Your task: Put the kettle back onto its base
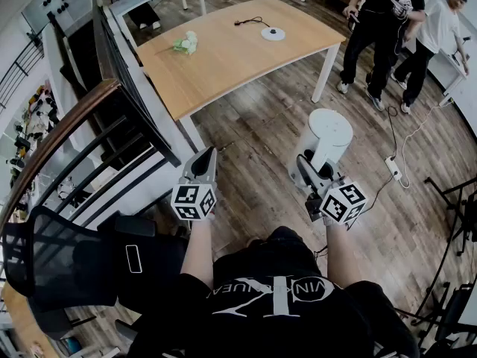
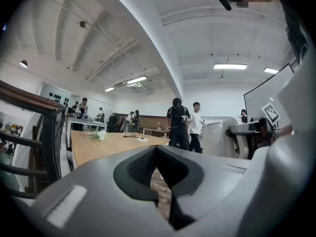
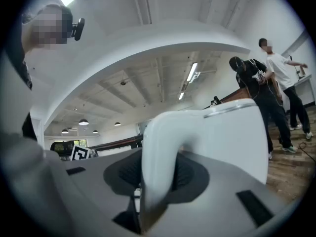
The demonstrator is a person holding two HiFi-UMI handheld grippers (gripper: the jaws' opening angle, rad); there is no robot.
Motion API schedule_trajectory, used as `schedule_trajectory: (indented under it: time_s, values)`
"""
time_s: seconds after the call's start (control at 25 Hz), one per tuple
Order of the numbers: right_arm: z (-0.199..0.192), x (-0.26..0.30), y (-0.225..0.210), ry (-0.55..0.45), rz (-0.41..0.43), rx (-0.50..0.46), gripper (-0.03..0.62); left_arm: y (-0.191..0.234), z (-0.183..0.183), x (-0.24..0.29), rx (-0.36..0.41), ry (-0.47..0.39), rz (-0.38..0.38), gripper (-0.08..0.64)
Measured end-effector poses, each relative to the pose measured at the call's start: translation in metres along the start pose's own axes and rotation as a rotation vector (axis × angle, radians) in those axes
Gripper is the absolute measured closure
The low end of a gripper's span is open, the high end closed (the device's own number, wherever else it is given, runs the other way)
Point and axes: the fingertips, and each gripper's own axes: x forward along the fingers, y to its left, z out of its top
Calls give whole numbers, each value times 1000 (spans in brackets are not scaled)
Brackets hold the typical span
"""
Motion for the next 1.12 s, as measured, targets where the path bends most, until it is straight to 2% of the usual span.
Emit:
schedule_trajectory:
  time_s: [0.64, 1.12]
  values:
    - [0, 1, -6, -10, -16, 3, 468, 1, -3, 8, -12, 5, -16, 549]
    - [11, 18, -40, -17, -37, 13, 468, -1, -5, 53, -14, 37, -56, 549]
